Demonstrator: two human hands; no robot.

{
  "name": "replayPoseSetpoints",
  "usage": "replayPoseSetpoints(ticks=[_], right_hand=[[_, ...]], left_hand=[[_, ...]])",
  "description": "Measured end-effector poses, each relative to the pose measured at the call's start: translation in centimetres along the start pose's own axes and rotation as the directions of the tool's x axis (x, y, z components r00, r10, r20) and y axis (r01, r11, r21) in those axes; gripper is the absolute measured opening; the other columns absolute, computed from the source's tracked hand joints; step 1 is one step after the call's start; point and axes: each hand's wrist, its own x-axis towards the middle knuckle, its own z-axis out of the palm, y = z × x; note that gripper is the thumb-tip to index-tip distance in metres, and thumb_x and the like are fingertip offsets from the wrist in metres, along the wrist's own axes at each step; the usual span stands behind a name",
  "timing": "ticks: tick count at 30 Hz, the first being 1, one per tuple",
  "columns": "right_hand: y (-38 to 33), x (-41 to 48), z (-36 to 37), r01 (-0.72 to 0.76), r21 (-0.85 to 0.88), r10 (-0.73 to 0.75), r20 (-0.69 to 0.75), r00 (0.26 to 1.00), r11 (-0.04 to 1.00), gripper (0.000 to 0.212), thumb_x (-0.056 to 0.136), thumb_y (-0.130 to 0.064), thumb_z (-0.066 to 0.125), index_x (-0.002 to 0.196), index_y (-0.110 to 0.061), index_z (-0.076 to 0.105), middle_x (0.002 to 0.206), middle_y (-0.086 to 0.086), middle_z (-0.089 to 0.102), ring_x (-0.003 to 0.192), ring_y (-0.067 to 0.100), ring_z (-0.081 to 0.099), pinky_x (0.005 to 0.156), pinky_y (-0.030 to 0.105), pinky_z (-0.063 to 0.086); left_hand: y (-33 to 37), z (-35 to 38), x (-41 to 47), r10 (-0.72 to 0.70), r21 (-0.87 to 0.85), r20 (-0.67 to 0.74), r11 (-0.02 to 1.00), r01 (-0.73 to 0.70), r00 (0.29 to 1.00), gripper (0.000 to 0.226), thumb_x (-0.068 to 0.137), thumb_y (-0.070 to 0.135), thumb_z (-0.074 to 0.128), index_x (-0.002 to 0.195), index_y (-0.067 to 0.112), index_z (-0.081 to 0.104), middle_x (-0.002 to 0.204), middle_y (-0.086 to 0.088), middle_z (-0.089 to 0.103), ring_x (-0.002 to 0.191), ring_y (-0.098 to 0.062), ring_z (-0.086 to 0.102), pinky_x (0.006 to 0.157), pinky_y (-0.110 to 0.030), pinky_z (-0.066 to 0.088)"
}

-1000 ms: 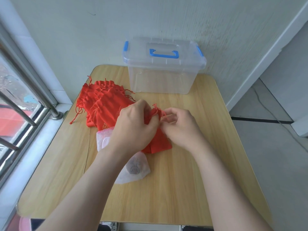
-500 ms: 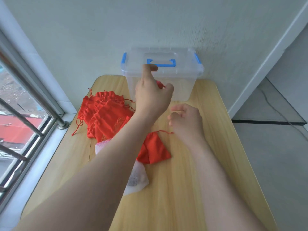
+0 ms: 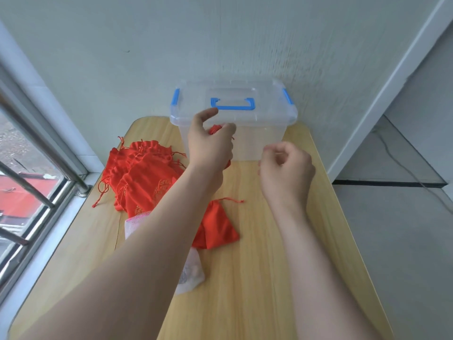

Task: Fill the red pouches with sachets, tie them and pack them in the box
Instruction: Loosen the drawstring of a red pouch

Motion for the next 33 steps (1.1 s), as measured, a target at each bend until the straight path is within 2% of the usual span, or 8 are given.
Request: replayPoseSetpoints(ticks=[3,7,11,15,18,24,28,33], right_hand=[[-0.8,0.0,-1.2,0.126,-0.027,-0.129,-0.255,0.958,0.992,0.006,0.091,-0.019,0.065,0.097,-0.019,0.065,0.076,-0.004,0.065,0.071,0.004,0.058,0.068,0.003,0.034],[-0.5,0.4,-2.6,0.138,-0.043,-0.144,-0.361,0.921,0.989,0.03,0.088,-0.022,0.066,0.117,-0.015,0.06,0.108,0.005,0.053,0.092,0.007,0.044,0.079,0.014,0.034],[-0.4,0.6,-3.8,-0.055,0.063,0.072,-0.296,0.952,0.996,0.043,0.097,-0.028,0.059,0.138,-0.019,0.053,0.124,0.001,0.044,0.111,0.02,0.045,0.082,0.02,0.04],[0.0,1.4,-4.6,-0.158,0.195,0.197,-0.202,0.959,0.968,0.043,0.104,-0.025,0.055,0.146,-0.023,0.052,0.111,-0.023,0.048,0.095,-0.005,0.055,0.067,0.002,0.037],[0.2,1.7,-4.9,-0.179,0.274,0.24,-0.209,0.948,0.945,0.038,0.098,-0.023,0.06,0.136,-0.027,0.06,0.119,-0.013,0.064,0.099,0.0,0.066,0.084,0.02,0.056],[1.0,2.8,-5.3,-0.27,0.449,0.37,-0.15,0.917,0.852,0.007,0.088,-0.019,0.069,0.081,-0.02,0.069,0.082,-0.003,0.068,0.075,0.018,0.065,0.071,0.036,0.056],[0.6,2.7,-5.6,-0.359,0.549,0.489,-0.107,0.866,0.755,0.027,0.09,-0.019,0.076,0.066,-0.016,0.065,0.073,-0.001,0.063,0.067,0.018,0.059,0.058,0.028,0.049],[0.6,2.9,-5.4,-0.407,0.569,0.555,-0.107,0.825,0.714,0.027,0.098,-0.024,0.062,0.073,-0.015,0.055,0.076,-0.001,0.061,0.064,0.021,0.059,0.051,0.025,0.046]], left_hand=[[-0.6,-0.7,-1.6,0.021,0.037,0.014,0.999,-0.021,1.0,0.04,0.096,0.008,0.064,0.127,0.033,0.059,0.081,-0.003,0.053,0.053,-0.015,0.045,0.052,-0.028,0.041],[-1.2,-1.2,-3.6,0.099,0.132,0.007,0.986,-0.1,0.995,0.037,0.09,0.007,0.063,0.118,0.032,0.063,0.076,-0.005,0.052,0.061,-0.021,0.045,0.055,-0.032,0.041],[-1.7,-2.0,-5.6,0.219,0.305,-0.009,0.93,-0.206,0.976,0.031,0.084,0.01,0.053,0.105,0.032,0.059,0.073,-0.016,0.065,0.057,-0.03,0.05,0.054,-0.042,0.047],[-1.9,-2.4,-6.5,0.466,0.552,-0.011,0.741,-0.383,0.885,0.019,0.083,0.017,0.051,0.093,0.027,0.064,0.06,-0.001,0.069,0.061,-0.028,0.064,0.072,-0.045,0.056],[-1.7,-2.6,-6.1,0.635,0.65,-0.059,0.61,-0.453,0.77,0.017,0.084,0.021,0.054,0.077,0.023,0.069,0.07,0.005,0.063,0.062,-0.018,0.057,0.066,-0.036,0.047],[-1.4,-3.4,-3.9,0.559,0.753,-0.156,0.601,-0.268,0.815,0.04,0.1,0.033,0.052,0.138,0.031,0.065,0.15,0.0,0.047,0.091,-0.015,0.052,0.08,-0.029,0.032],[-1.4,-3.4,-3.7,0.508,0.748,-0.157,0.622,-0.234,0.847,0.046,0.104,0.037,0.048,0.148,0.026,0.057,0.145,-0.001,0.058,0.122,-0.026,0.058,0.085,-0.031,0.031],[-2.0,-3.4,-3.5,0.525,0.773,-0.131,0.585,-0.245,0.841,0.046,0.105,0.038,0.046,0.148,0.023,0.055,0.145,-0.003,0.055,0.096,-0.021,0.054,0.08,-0.032,0.032]])
